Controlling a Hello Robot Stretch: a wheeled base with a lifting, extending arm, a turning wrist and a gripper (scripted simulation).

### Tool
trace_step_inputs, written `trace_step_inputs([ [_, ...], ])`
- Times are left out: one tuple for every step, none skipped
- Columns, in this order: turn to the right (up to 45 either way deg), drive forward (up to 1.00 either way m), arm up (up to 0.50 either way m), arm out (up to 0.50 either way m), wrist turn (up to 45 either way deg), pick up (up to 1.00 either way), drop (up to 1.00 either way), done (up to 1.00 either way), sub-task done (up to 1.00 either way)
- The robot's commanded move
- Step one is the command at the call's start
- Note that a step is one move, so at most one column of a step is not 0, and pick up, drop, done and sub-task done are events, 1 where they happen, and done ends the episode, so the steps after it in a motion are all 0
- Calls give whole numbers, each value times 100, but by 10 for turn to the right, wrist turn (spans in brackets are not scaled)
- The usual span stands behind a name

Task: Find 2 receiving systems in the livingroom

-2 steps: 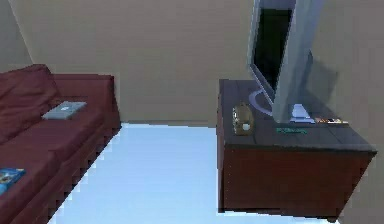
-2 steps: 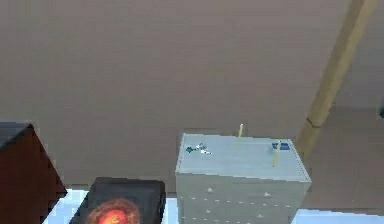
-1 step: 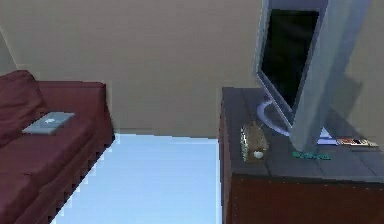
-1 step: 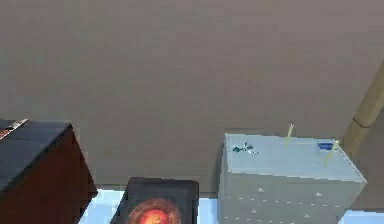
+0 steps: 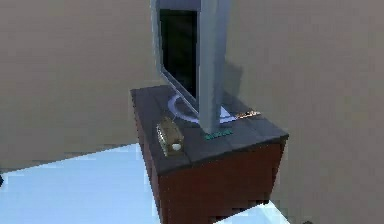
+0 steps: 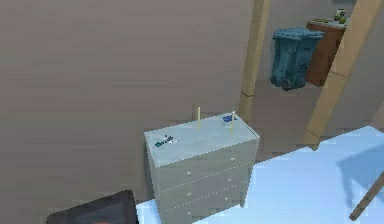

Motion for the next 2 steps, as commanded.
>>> trace_step_inputs([
  [0, 0, 0, 0, 0, 0, 0, 0, 100],
  [0, 0, 0, 0, 0, 0, 0, 100, 0],
])
